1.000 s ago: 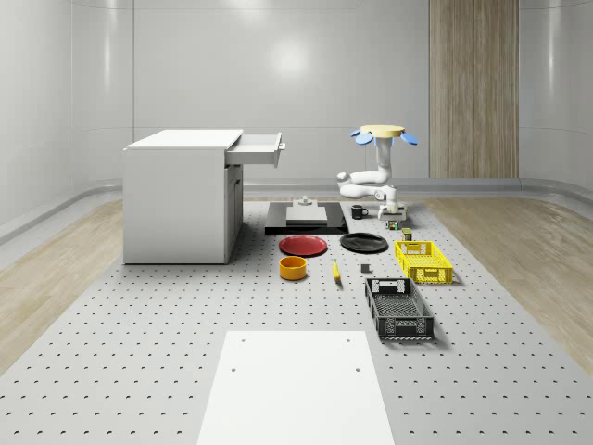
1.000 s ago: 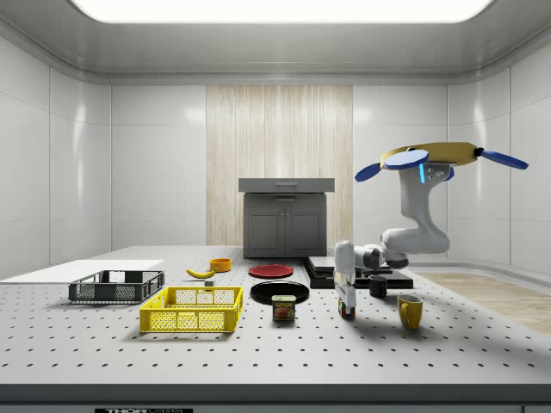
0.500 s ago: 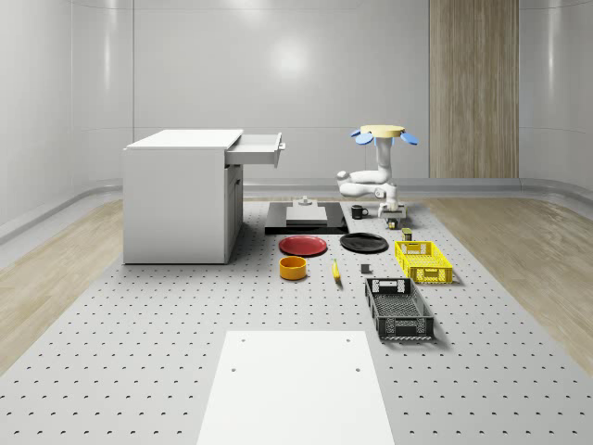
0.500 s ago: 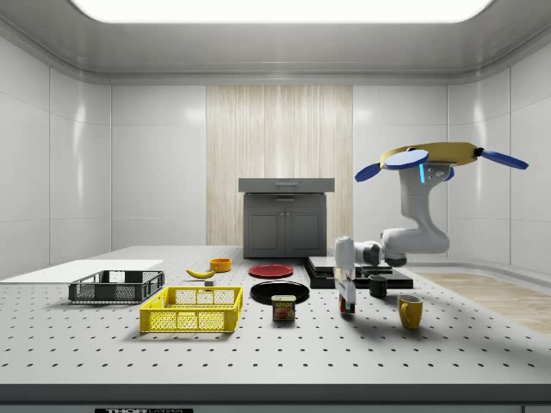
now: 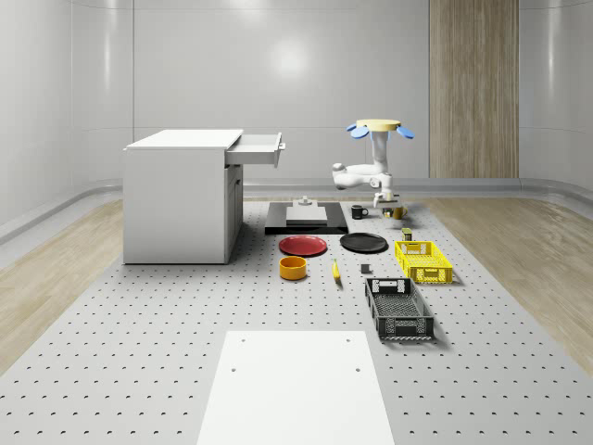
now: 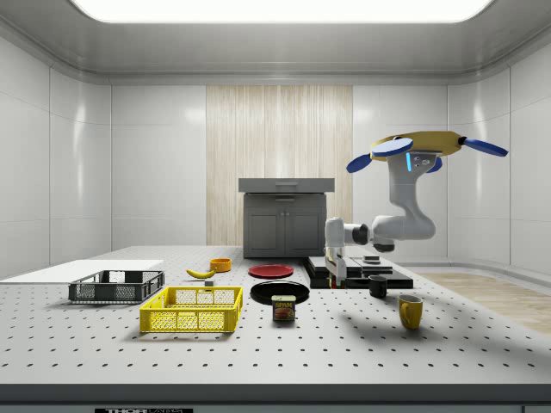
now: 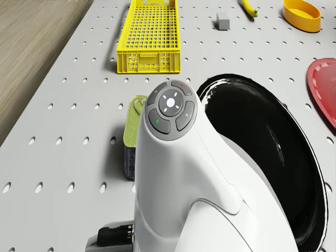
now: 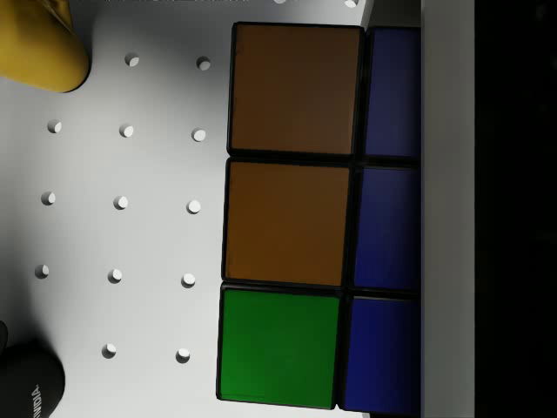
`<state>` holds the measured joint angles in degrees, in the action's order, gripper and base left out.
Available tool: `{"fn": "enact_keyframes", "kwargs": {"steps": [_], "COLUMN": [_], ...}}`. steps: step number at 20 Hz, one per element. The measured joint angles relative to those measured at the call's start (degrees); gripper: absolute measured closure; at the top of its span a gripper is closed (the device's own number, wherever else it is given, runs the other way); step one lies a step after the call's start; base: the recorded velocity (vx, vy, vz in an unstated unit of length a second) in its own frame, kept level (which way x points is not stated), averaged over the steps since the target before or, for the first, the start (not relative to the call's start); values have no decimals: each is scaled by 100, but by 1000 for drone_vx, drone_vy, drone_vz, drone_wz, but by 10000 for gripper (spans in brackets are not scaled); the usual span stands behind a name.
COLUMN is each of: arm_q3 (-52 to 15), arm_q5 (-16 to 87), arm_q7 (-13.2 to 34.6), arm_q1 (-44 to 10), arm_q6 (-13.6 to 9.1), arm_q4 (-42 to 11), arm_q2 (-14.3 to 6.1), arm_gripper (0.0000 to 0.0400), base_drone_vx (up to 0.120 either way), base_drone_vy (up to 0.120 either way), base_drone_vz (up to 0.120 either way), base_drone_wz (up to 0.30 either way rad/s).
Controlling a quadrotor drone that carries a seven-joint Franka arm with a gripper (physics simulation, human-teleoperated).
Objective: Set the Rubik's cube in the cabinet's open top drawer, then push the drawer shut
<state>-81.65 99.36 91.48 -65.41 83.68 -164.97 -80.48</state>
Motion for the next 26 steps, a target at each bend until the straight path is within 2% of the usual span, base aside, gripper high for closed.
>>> {"fn": "enact_keyframes", "kwargs": {"steps": [3, 7, 26], "arm_q3": [-60, -108, -187], "arm_q5": [-95, -185, -367], "arm_q7": [-117, -158, 54], "arm_q1": [9, -6, -103], "arm_q6": [91, 215, 577], "arm_q4": [2, 6, 19], "arm_q2": [-99, -233, -636], "arm_gripper": [108, 108, 108], "base_drone_vx": [120, 0, 0], "base_drone_vy": [-120, -30, -109], "base_drone_vz": [120, 120, 120], "base_drone_wz": [0, 0, 0]}}
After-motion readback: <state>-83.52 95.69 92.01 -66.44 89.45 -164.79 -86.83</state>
